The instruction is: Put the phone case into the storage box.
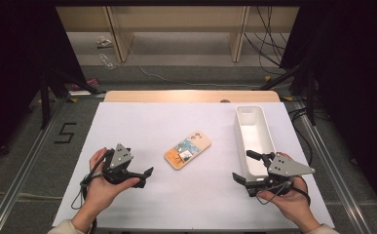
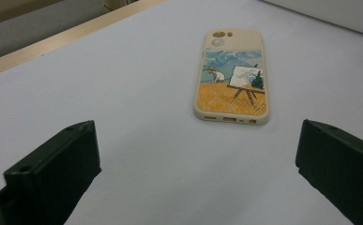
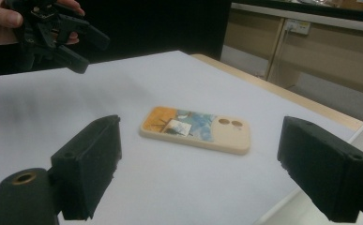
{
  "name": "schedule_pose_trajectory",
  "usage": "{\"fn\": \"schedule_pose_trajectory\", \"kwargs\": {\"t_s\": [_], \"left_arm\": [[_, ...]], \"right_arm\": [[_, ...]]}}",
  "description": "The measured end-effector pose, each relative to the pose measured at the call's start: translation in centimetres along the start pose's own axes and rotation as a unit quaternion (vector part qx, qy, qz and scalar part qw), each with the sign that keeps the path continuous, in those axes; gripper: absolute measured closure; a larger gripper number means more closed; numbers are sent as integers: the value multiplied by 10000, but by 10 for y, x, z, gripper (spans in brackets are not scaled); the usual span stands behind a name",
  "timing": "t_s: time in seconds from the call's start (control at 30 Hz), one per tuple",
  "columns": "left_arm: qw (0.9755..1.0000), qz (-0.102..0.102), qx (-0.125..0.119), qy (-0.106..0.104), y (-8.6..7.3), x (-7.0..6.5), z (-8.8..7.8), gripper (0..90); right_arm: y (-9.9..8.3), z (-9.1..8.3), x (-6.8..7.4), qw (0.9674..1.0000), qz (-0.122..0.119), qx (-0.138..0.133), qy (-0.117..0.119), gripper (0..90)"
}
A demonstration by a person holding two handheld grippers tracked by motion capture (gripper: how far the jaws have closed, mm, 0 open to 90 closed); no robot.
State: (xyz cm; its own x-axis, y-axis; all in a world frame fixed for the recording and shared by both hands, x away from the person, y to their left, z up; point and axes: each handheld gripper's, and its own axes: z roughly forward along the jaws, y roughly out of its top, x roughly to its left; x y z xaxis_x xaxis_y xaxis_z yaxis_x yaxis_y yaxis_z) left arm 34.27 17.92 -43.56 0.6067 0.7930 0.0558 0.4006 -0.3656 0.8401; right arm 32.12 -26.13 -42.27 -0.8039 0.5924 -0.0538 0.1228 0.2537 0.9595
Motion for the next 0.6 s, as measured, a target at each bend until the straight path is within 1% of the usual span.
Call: {"fn": "schedule_pose_trajectory", "kwargs": {"t_s": [0.27, 0.37, 0.6], "left_arm": [[10000, 6, -6, -10, 0, 0, 0, 0], [10000, -24, -42, -8, 1, 0, 0, 0], [10000, -71, -38, -29, 6, 1, 7, 4]], "right_arm": [[0, 0, 1, 10000, -8, 3, 11, 148], [0, 0, 2, 10000, -9, 12, 3, 149], [0, 1, 2, 10000, -36, -4, 8, 149]]}}
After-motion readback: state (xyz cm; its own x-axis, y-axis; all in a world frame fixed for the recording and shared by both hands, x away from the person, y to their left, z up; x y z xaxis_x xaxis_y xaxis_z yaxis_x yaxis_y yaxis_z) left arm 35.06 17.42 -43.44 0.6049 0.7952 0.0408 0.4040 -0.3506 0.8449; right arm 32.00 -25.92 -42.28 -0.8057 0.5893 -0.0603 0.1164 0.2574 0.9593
